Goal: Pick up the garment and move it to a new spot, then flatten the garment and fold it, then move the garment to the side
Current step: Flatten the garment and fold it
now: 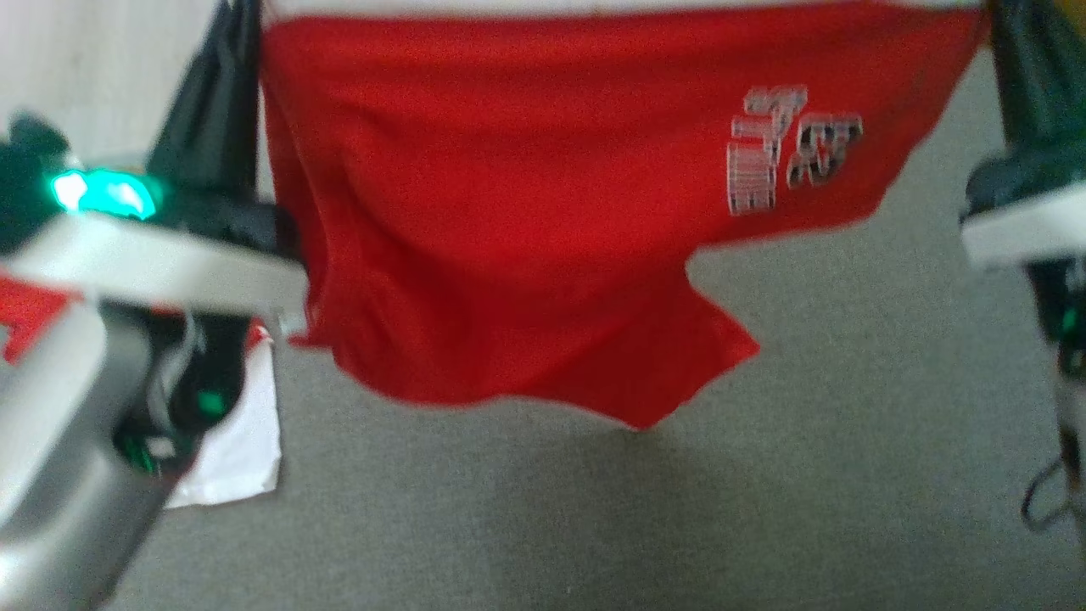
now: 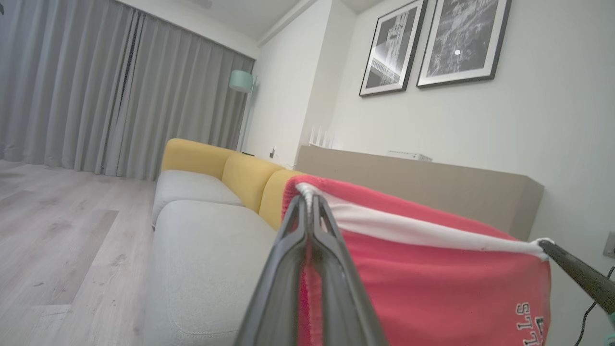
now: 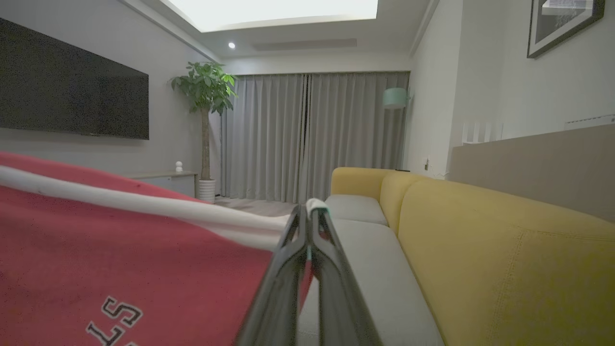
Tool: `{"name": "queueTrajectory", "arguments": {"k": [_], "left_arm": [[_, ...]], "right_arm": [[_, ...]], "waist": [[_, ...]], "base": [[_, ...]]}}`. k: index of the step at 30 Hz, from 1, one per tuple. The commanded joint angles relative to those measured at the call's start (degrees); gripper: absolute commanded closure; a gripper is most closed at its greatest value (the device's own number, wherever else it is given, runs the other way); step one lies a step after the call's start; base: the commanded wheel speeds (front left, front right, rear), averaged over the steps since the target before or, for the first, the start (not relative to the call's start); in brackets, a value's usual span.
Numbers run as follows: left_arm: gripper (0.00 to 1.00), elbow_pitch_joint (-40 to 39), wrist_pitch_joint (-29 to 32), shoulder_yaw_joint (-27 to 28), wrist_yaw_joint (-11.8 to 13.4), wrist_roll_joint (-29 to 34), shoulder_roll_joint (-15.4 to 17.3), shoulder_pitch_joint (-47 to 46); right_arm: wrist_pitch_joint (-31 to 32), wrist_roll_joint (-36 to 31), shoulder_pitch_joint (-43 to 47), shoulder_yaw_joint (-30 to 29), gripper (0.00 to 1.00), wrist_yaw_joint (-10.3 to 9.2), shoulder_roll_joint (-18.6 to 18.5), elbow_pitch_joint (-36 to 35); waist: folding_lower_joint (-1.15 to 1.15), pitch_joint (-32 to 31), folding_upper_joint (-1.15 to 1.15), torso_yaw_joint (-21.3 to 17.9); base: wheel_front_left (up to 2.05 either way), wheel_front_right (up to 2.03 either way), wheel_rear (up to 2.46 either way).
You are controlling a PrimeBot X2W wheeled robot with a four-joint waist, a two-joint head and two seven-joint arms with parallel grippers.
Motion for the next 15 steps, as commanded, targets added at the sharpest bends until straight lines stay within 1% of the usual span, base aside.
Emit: {"name": "queueTrajectory", "arguments": {"k": [1, 3, 4, 7, 10, 12, 15], "left_arm": [[1.0, 2.2, 0.62, 3.82, -1.0, -0.05, 1.8, -6.88], [1.0, 8.09, 1.01, 2.85, -3.1, 1.36, 1.63, -11.15], [1.0, 11.2, 0.92, 2.37, -4.18, 2.04, 1.17, -13.43], [1.0, 20.59, 0.04, 1.65, -7.7, 3.14, -1.36, -21.35], [1.0, 30.14, -2.79, 2.21, -10.29, 4.53, -4.22, -30.15], [1.0, 35.53, -5.37, 3.0, -11.63, 4.93, -6.38, -35.41], [1.0, 42.27, -8.97, 3.26, -14.13, 5.78, -8.74, -41.35]], "right_arm": [[-0.19, -0.35, -6.26, 0.86, 1.0, -0.04, -1.13, 1.21], [-0.85, -1.73, -11.33, 2.06, 1.0, -0.04, -2.05, 6.38], [-1.33, -2.01, -14.24, 2.67, 1.0, -0.04, -1.91, 9.1], [-3.4, -2.73, -23.91, 5.01, 1.0, -0.04, -1.59, 17.73], [-7.54, -3.97, -33.67, 5.65, 1.0, -0.04, -1.19, 26.87], [-10.97, -4.27, -39.34, 4.79, 1.0, -0.04, -0.29, 32.71], [-15.45, -5.32, -45.11, 4.83, 1.0, -0.04, 0.45, 39.67]], "waist": [[0.0, 5.28, 0.0, -1.03], [0.0, 8.19, 0.0, -1.15], [0.0, 9.83, 0.0, -1.28], [0.0, 14.37, 0.0, -1.34], [0.0, 17.3, 0.0, -1.24], [0.0, 18.51, 0.0, -1.15], [0.0, 19.47, 0.0, -0.99]], "base": [[0.0, 0.0, 0.0], [0.0, 0.0, 0.0], [0.0, 0.0, 0.0], [0.0, 0.0, 0.0], [0.0, 0.0, 0.0], [0.0, 0.0, 0.0], [0.0, 0.0, 0.0]]}}
